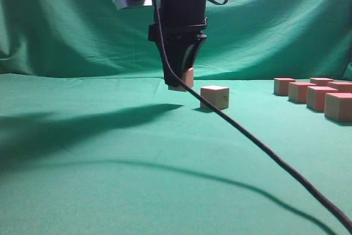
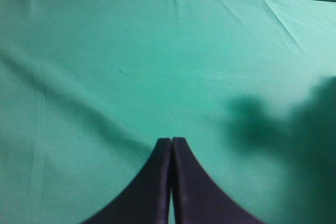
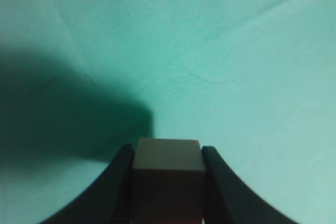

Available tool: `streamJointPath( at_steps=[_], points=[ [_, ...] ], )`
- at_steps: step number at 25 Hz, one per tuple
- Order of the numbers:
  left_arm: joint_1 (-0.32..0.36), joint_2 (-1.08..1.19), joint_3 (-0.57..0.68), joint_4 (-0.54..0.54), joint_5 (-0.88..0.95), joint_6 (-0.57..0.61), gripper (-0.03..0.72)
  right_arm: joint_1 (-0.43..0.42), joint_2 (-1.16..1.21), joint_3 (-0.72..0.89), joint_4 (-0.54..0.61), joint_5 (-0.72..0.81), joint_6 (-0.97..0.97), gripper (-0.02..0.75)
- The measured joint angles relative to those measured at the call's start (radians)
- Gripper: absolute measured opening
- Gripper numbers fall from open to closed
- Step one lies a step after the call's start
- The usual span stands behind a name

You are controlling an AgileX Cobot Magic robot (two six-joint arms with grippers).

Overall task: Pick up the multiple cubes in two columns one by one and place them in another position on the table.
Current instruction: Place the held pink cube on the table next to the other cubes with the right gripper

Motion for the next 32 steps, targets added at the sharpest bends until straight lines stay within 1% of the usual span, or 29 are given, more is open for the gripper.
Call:
streamJointPath(
  at_steps=[10, 19, 32],
  points=[
    [0.000, 0.000, 0.000, 0.000, 0.000, 0.000, 0.000, -0.010, 0.022, -0.002, -0.011, -0.032, -0.194, 0.256],
    [0.000, 0.000, 0.000, 0.000, 0.000, 0.000, 0.000, -0.010, 0.047, -0.002, 0.025, -0.039, -0.214, 0.256],
    [0.000, 0.000, 0.000, 0.000, 0.000, 0.000, 0.000, -0.010, 0.050, -0.005, 0.022, -0.034, -0.199, 0.256]
  ],
)
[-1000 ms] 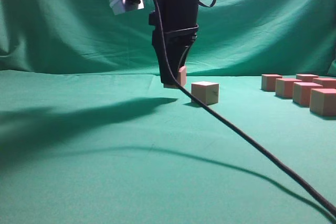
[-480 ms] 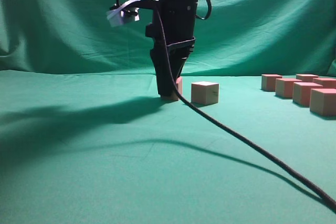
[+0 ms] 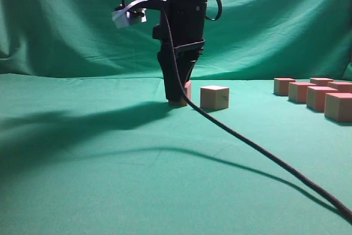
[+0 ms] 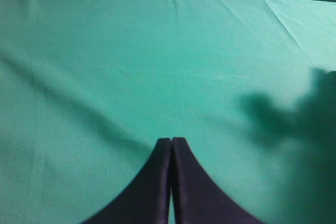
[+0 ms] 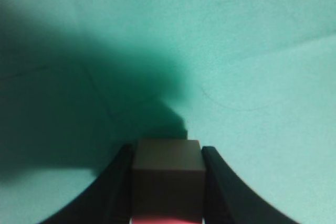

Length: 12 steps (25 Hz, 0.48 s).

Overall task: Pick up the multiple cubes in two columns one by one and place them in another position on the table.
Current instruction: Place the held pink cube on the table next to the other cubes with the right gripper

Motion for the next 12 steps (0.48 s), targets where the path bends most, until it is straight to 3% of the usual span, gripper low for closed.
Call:
streamJointPath(
  at_steps=[12],
  points=[
    [0.000, 0.000, 0.000, 0.000, 0.000, 0.000, 0.000, 0.000, 0.000, -0.002, -0.010, 0.004, 0.033, 0.256]
  ],
)
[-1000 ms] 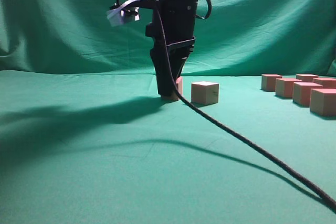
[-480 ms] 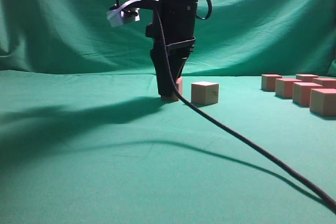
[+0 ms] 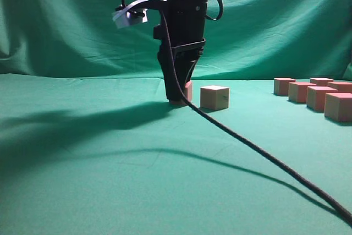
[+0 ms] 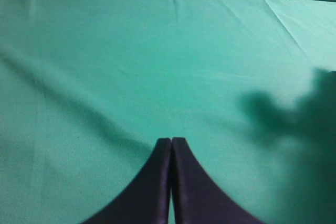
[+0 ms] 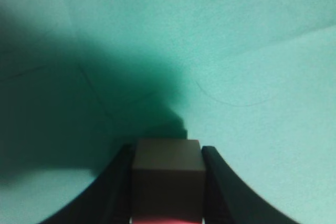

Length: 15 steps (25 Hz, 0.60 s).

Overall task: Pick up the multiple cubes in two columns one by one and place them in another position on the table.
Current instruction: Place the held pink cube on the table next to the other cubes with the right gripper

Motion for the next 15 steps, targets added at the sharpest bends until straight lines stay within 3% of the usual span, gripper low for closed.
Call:
streamJointPath(
  at_steps=[15],
  points=[
    [0.000, 0.000, 0.000, 0.000, 0.000, 0.000, 0.000, 0.000, 0.000, 0.000, -0.031, 0.026, 0.003, 0.256]
  ],
)
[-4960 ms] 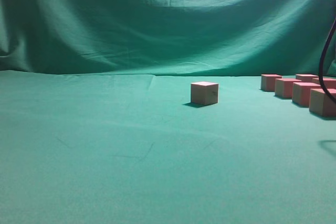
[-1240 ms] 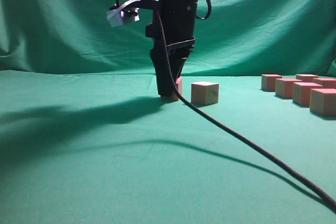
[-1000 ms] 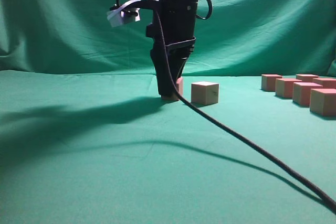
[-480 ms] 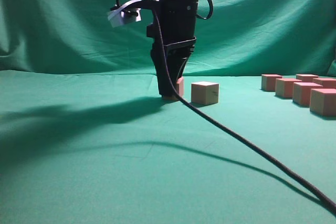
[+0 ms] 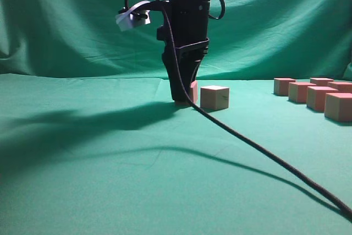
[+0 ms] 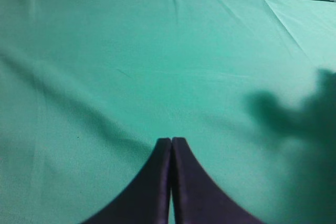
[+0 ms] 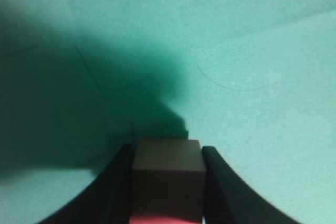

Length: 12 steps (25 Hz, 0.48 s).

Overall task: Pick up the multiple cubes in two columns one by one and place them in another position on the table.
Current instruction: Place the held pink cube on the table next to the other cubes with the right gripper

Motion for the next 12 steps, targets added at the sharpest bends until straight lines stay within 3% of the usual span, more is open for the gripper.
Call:
streamJointPath(
  at_steps=[6, 12],
  points=[
    [0.000, 0.000, 0.000, 0.000, 0.000, 0.000, 0.000, 0.000, 0.000, 0.000, 0.000, 0.000, 0.000, 0.256],
    [0.000, 0.000, 0.000, 0.000, 0.000, 0.000, 0.000, 0.000, 0.004, -0.007, 0.000, -0.036, 0.072, 0.550]
  ],
)
